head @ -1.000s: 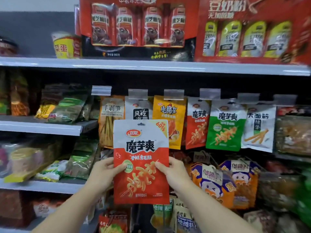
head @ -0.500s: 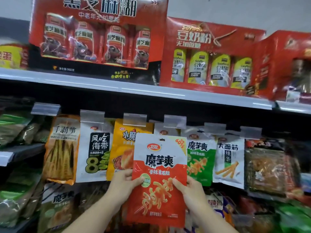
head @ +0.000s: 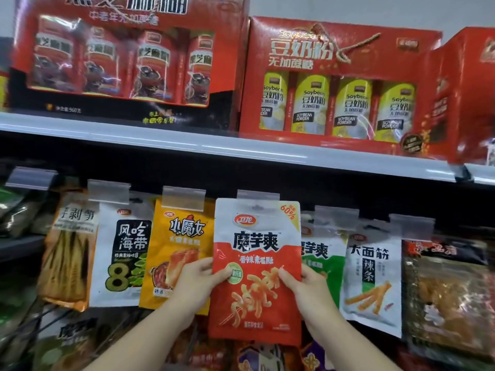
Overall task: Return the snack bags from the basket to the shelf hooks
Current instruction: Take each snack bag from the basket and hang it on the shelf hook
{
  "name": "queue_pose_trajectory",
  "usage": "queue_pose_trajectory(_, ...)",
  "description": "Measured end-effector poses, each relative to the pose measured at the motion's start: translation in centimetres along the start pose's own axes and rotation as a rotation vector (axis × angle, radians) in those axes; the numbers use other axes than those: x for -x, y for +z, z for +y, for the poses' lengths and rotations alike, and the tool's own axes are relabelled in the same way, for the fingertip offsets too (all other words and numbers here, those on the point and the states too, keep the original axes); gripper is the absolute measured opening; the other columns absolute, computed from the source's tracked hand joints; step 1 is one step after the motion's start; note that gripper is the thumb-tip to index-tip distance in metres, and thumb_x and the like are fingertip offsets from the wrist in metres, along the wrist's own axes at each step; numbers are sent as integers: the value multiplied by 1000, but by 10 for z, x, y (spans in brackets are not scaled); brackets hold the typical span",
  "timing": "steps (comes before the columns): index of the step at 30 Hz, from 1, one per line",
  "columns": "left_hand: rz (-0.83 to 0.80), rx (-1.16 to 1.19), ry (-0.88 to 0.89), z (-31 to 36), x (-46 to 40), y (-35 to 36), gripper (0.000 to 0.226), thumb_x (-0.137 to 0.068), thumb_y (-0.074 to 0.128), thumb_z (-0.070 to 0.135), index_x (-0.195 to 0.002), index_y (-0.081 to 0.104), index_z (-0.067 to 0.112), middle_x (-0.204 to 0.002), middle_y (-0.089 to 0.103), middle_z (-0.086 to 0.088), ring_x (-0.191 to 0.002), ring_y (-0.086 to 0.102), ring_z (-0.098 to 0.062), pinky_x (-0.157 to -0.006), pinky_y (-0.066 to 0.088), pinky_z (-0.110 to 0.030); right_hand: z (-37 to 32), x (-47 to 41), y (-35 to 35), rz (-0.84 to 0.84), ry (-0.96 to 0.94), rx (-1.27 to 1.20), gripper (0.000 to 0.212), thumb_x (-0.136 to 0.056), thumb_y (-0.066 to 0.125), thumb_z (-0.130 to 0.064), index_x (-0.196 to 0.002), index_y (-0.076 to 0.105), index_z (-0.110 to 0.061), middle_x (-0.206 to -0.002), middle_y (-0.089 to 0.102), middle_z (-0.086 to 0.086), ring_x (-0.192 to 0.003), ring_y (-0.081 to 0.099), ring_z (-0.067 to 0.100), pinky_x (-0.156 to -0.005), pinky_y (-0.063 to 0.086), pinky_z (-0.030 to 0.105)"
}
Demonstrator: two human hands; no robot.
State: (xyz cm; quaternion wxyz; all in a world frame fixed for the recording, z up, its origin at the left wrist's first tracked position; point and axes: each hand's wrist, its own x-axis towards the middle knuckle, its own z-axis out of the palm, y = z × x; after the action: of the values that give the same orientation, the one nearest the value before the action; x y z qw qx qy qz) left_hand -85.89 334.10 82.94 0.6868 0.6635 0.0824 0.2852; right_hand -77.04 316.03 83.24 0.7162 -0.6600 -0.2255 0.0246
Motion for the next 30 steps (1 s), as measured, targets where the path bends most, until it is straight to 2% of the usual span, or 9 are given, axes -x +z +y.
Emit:
queue_pose_trajectory(3, 10, -18, -14, -1, -4, 0, 11, -88, 67, 11, -98, 71, 10, -84, 78, -4, -68, 75, -15, -48, 54, -19, 6, -7, 3, 0, 29, 21, 12, -92, 62, -14, -98, 72, -18, -86, 77, 2, -78, 74, 24, -69, 61, 41)
queue_pose_trajectory(8, 35, -45, -31, -5, -9, 0, 7, -88, 67, 12, -94, 71, 11, -77, 78, -1, -66, 74, -14, -48, 54, -20, 13, -12, 6, 6, 65, 7, 10, -92, 63, -15, -94, 72, -18, -84, 77, 0, -75, 74, 21, -58, 59, 34)
queue_pose_trajectory(18, 38, -41, -2, -9, -12, 2, 5, -89, 66, 13, -92, 70, 13, -73, 77, 4, -62, 73, -9, -45, 52, -17, 17, -17, 6, 3, 67, 35, 11, -93, 62, -18, -94, 72, -21, -88, 77, 0, -79, 74, 21, -71, 61, 41)
queue_pose_trajectory(22, 40, -62, 8, -8, -14, 3, 4, -89, 66, 14, -91, 70, 15, -68, 76, 8, -58, 72, -6, -42, 49, -15, 15, -18, 8, 13, 61, 35, 11, -93, 62, -19, -95, 72, -22, -89, 77, -1, -80, 74, 21, -72, 61, 41)
queue_pose_trajectory(26, 45, -69, 45, -4, -16, 0, 6, -88, 68, 17, -94, 70, 17, -75, 77, 7, -64, 73, -7, -44, 51, -14, 12, -20, 10, 22, 39, 19, 11, -92, 63, -20, -94, 73, -23, -90, 77, -1, -82, 74, 22, -75, 60, 44)
queue_pose_trajectory(30, 46, -74, 46, -3, -17, -1, 8, -86, 70, 16, -94, 71, 15, -83, 78, -1, -66, 74, -12, -47, 53, -18, 12, -21, 11, 29, 43, 25, 11, -92, 62, -21, -92, 73, -23, -86, 77, -2, -81, 74, 23, -79, 59, 48)
